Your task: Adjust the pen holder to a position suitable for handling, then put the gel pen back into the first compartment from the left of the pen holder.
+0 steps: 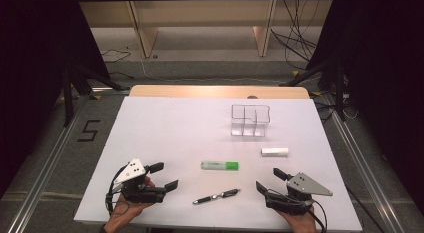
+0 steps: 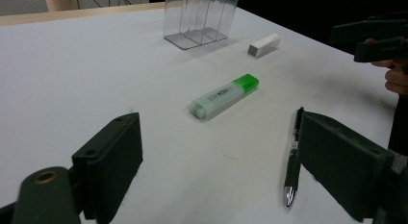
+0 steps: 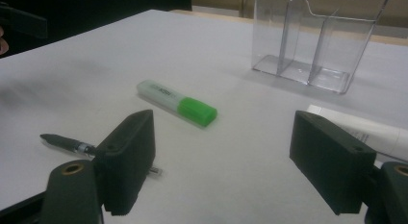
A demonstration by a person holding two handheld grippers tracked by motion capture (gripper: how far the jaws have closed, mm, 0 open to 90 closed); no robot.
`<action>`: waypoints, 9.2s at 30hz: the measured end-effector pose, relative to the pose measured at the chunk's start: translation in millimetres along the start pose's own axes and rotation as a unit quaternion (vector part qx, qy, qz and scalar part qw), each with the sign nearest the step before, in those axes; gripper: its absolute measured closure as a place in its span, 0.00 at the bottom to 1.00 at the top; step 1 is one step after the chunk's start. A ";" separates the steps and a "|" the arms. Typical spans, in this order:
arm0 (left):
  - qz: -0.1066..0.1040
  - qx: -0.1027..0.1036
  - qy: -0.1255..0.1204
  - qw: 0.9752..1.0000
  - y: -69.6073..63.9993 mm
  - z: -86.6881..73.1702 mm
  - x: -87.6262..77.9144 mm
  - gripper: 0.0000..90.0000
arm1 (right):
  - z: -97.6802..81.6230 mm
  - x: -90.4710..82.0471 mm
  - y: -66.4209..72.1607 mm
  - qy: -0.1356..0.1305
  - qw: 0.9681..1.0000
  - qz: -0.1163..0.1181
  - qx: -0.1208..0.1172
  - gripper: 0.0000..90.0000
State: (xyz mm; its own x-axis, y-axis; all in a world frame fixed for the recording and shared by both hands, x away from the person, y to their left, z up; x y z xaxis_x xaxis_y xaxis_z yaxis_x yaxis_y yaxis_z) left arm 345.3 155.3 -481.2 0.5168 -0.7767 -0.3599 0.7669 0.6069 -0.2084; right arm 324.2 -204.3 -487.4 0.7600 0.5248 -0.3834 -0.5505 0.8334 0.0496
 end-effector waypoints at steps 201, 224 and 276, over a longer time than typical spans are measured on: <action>0.006 -0.009 0.031 0.999 5.0 -4.2 7.9 0.20 | 71.9 71.2 51.1 0.134 0.976 0.149 -0.087 0.30; 0.006 -0.004 0.030 1.000 4.1 -3.4 7.0 0.20 | 40.3 88.3 89.0 0.213 0.945 0.188 -0.163 0.29; 0.010 0.001 0.037 0.999 2.2 -5.9 6.0 0.20 | 1.0 107.8 116.8 0.313 0.866 0.238 -0.311 0.73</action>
State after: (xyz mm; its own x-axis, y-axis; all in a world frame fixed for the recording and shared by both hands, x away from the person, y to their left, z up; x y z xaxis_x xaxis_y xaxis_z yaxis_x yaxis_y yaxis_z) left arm 347.8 152.9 -489.3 0.5028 -0.7495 -0.4307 0.7573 0.6221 -0.1986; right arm 342.2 -50.2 -522.0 0.1681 0.4245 -0.8897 -0.9768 0.1931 -0.0925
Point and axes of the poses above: each handheld gripper's, and its own axes: x roughly forward along the jaws, z roughly out of its top, y roughly to its left, the point moved 6 cm from there along x, roughly forward along the jaws, and after that the axes turned 3 degrees about -z, right-handed, at the moved point
